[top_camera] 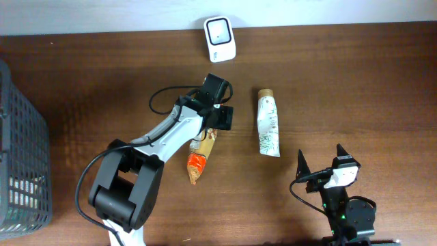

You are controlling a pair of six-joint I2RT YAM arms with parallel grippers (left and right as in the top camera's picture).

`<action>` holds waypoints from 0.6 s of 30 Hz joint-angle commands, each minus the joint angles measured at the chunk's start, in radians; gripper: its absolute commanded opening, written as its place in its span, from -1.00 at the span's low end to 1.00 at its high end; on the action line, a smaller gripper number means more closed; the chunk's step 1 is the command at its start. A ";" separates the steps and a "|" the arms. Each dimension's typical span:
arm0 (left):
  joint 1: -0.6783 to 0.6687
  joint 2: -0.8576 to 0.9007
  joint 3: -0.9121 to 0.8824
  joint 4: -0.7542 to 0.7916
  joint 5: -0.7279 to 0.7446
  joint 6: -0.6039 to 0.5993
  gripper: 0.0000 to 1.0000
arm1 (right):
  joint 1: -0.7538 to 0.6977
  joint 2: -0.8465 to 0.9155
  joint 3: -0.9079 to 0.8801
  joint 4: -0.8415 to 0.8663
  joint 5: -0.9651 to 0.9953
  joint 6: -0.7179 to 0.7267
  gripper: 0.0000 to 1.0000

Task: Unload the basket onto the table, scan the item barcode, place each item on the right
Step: 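Lay the orange spaghetti pack on the table left of the tube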

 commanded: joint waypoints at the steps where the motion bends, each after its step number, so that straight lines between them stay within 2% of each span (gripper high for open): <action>1: 0.010 -0.027 0.085 -0.043 0.014 0.046 0.72 | -0.006 -0.006 -0.005 -0.003 -0.009 0.001 0.97; 5: 0.068 -0.146 0.208 -0.199 0.015 0.069 0.82 | -0.006 -0.006 -0.005 -0.003 -0.009 0.001 0.97; 8: 0.106 -0.242 0.253 -0.270 0.014 0.153 0.85 | -0.006 -0.006 -0.005 -0.003 -0.009 0.001 0.97; 10: 0.172 -0.331 0.267 -0.292 0.008 0.163 0.98 | -0.006 -0.006 -0.005 -0.003 -0.009 0.001 0.97; 15: 0.451 -0.542 0.288 -0.291 0.008 0.162 0.98 | -0.006 -0.006 -0.005 -0.004 -0.009 0.001 0.97; 17: 0.600 -0.607 0.288 -0.291 0.008 0.162 0.98 | -0.006 -0.006 -0.005 -0.004 -0.009 0.001 0.97; 18: 0.722 -0.642 0.288 -0.291 0.007 0.162 0.98 | -0.006 -0.006 -0.005 -0.003 -0.009 0.001 0.97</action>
